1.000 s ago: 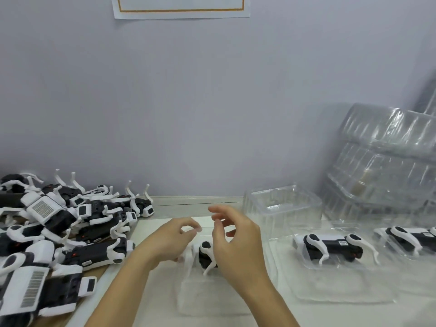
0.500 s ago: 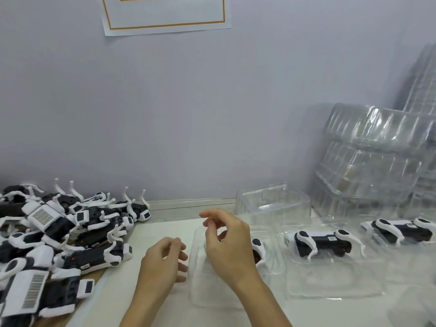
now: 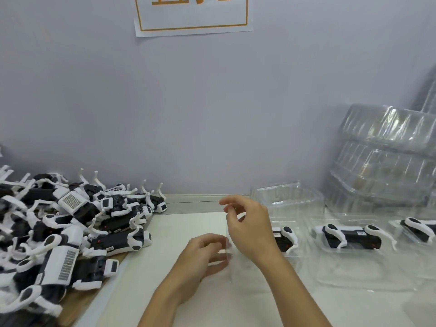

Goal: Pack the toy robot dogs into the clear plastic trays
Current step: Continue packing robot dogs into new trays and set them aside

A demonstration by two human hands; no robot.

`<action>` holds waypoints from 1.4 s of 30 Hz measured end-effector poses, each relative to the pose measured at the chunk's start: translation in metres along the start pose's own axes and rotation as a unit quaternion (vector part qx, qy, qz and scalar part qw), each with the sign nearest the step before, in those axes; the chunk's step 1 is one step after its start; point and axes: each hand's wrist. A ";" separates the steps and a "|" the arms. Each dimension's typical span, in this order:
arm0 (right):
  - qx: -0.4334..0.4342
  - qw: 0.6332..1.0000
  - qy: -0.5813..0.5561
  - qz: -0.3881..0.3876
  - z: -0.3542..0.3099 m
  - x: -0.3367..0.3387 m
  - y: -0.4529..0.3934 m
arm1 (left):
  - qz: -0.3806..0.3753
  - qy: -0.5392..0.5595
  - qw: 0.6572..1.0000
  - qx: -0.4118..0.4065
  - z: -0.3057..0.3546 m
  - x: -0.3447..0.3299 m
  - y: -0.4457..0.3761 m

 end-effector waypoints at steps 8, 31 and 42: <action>-0.020 0.999 0.034 -0.023 0.009 0.011 -0.005 | -0.101 0.006 0.995 0.017 -0.009 -0.020 0.001; -0.114 0.925 0.344 -0.111 0.030 0.015 -0.017 | -0.117 -0.319 0.933 -0.120 -0.025 -0.043 -0.013; -0.083 0.909 0.402 -0.076 0.037 0.004 -0.022 | 0.175 -0.213 0.945 -0.179 -0.015 0.005 -0.018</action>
Point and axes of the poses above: each hand's wrist, its own y-axis away from the middle knuckle, its own x-axis out of the back of the hand, z = x × y, and after that the axes turned 12 degrees about y, right-handed
